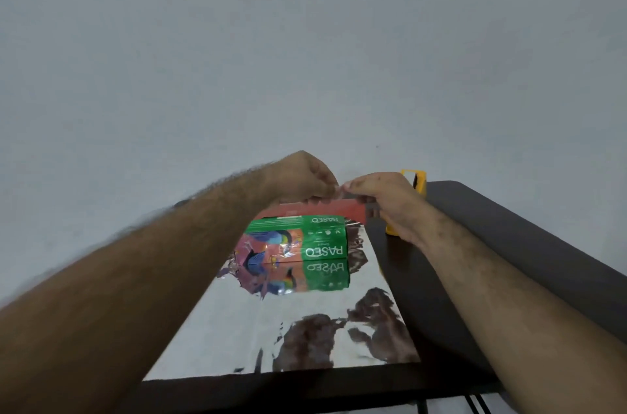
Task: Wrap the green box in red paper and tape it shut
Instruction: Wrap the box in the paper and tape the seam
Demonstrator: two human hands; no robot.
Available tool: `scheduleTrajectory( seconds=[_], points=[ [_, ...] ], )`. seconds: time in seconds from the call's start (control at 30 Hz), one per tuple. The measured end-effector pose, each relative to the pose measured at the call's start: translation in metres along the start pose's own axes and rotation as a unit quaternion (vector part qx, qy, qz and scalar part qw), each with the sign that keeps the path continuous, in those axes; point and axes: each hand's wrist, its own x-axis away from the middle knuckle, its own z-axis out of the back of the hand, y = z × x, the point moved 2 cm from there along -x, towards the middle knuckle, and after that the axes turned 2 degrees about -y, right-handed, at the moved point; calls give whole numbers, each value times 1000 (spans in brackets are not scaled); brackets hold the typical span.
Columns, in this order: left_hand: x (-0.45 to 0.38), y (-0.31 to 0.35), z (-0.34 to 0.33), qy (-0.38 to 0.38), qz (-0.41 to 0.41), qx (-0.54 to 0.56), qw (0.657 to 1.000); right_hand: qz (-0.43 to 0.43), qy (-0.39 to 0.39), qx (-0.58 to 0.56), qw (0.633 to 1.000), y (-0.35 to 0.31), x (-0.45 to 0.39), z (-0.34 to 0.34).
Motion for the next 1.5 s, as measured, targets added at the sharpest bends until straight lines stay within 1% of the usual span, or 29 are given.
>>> scheduleTrajectory(
  seconds=[0.13, 0.37, 0.57, 0.73, 0.83, 0.93, 1.07, 1.2, 1.33, 1.43, 1.5],
  points=[
    [2, -1, 7, -29, -11, -26, 999, -27, -1, 36, 999, -10, -8, -6],
    [4, -4, 14, -43, -21, -57, 997, -56, -7, 88, 994, -22, -10, -17],
    [6, -12, 20, -34, -24, -51, 998, -58, -8, 132, 989, -29, -9, -29],
    [9, -30, 27, -26, 9, -11, 1000, -43, 17, 157, 986, -29, -9, -24],
    [10, -35, 28, -12, -4, 6, 1000, -60, 12, 145, 987, -32, -6, -26],
    [10, -31, 27, -1, -17, -3, 1000, -87, 10, 153, 984, -36, -6, -33],
    [9, -26, 25, 8, -26, -11, 1000, -86, 38, 161, 982, -40, -11, -42],
    [11, -26, 25, 1, -24, -11, 1000, -84, 36, 173, 981, -43, -13, -48],
    [15, -29, 29, -2, 3, 59, 998, -47, 35, 175, 983, -43, -13, -52],
    [19, -25, 30, -16, 48, 132, 990, -15, 57, 176, 983, -44, -10, -56],
    [17, -22, 32, 1, 88, 173, 981, 5, 67, 165, 984, -44, -9, -61]
  ],
)
